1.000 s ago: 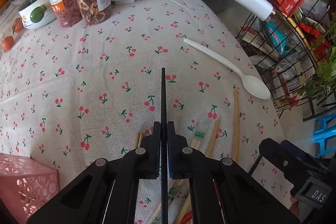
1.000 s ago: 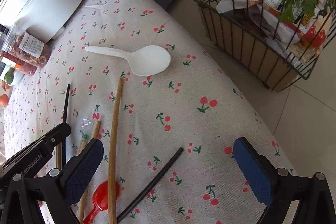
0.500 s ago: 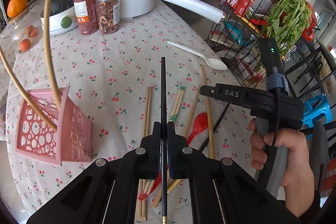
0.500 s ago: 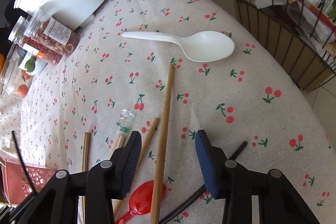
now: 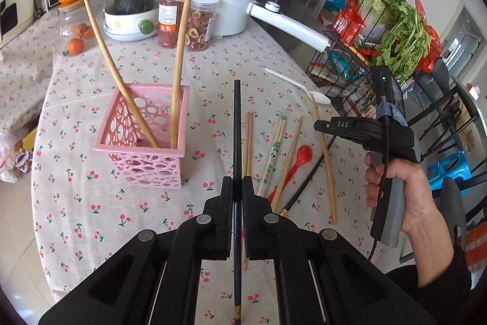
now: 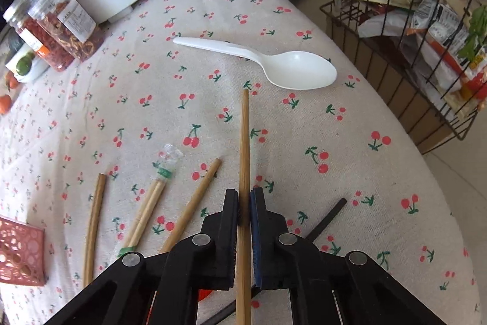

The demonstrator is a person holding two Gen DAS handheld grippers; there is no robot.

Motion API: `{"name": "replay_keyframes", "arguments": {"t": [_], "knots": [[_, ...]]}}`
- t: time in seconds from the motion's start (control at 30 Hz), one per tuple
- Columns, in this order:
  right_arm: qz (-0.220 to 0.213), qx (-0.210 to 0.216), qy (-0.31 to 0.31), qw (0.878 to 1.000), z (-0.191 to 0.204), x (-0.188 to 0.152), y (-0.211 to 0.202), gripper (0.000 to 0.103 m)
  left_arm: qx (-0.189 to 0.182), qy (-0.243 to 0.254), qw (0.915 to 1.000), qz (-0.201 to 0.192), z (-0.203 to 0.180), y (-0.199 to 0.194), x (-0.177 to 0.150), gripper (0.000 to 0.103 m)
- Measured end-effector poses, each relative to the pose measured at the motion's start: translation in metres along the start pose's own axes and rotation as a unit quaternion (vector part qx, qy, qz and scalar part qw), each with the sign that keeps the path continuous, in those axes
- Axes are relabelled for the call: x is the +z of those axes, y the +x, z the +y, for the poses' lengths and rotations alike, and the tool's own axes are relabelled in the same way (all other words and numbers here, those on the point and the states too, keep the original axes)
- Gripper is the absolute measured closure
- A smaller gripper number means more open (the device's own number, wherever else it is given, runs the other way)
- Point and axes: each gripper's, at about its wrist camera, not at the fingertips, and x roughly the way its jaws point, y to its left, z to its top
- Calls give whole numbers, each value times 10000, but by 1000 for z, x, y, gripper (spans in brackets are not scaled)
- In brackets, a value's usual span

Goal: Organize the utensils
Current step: 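Carry both held chopsticks upright to the pink basket and lower them in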

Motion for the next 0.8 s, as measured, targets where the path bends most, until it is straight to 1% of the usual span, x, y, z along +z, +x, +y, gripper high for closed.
{"name": "replay_keyframes", "arguments": {"t": [0.1, 0.17, 0.37, 0.43, 0.57, 0.7, 0.8], "knots": [[-301, 465, 172, 9983, -1, -3, -30, 97, -208, -57, 9997, -90, 3, -15, 1, 98], [-538, 751, 226, 9955, -1, -9, -53, 97, -270, -91, 9994, -211, 6, -27, 1, 98], [-1043, 1325, 370, 9850, -3, -26, -107, 97, -373, -152, 9972, -630, 14, -67, -1, 98], [-1245, 1400, 341, 9817, 0, -28, -124, 97, -438, -158, 9959, -780, 17, -83, 2, 98], [-1589, 1530, 302, 9749, 6, -27, -150, 97, -434, -351, 9905, -1257, 31, -118, 10, 98], [-1886, 1639, 146, 9682, 20, -27, -170, 97, -406, -553, 9818, -1770, 47, -148, 19, 98], [-2089, 1779, -57, 9616, 37, -29, -183, 97, -611, -605, 9738, -2104, 54, -168, 28, 98]]}}
